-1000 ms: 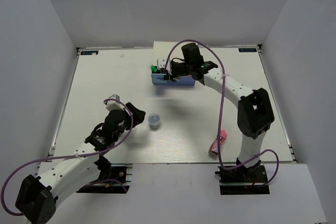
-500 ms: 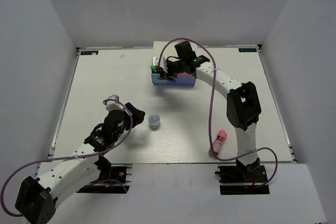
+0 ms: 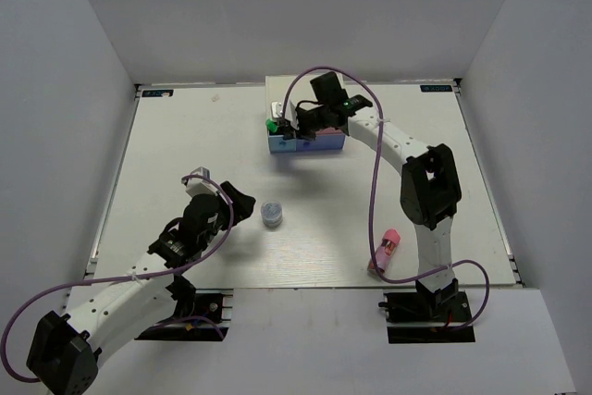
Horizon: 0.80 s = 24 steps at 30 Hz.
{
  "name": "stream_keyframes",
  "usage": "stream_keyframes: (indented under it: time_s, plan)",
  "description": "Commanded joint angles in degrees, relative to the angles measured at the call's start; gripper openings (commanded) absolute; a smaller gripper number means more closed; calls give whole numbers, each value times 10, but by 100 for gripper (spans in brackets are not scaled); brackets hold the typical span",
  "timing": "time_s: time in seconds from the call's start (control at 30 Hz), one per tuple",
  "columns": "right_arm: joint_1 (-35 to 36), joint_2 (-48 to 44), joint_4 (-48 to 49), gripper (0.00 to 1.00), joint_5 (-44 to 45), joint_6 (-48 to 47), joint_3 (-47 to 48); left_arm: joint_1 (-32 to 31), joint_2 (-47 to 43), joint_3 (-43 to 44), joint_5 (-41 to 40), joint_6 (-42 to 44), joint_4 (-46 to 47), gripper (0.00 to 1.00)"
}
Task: Sort the stationery into containers
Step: Move the container
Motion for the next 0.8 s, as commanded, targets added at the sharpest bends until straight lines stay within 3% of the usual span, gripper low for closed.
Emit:
stream_keyframes:
  time_s: [0.0,0.43,0.77]
  plan:
    - [7,-24,-52,0,-45,-34,19,-2,-3,0,-8,-1,-1,86]
    - [8,-12,-128,0,-91,-8,70,-2,-3,0,-8,-1,4,86]
    - [7,-8,-245,0,-120,-90,106,10,42,23,-21,21,55,86]
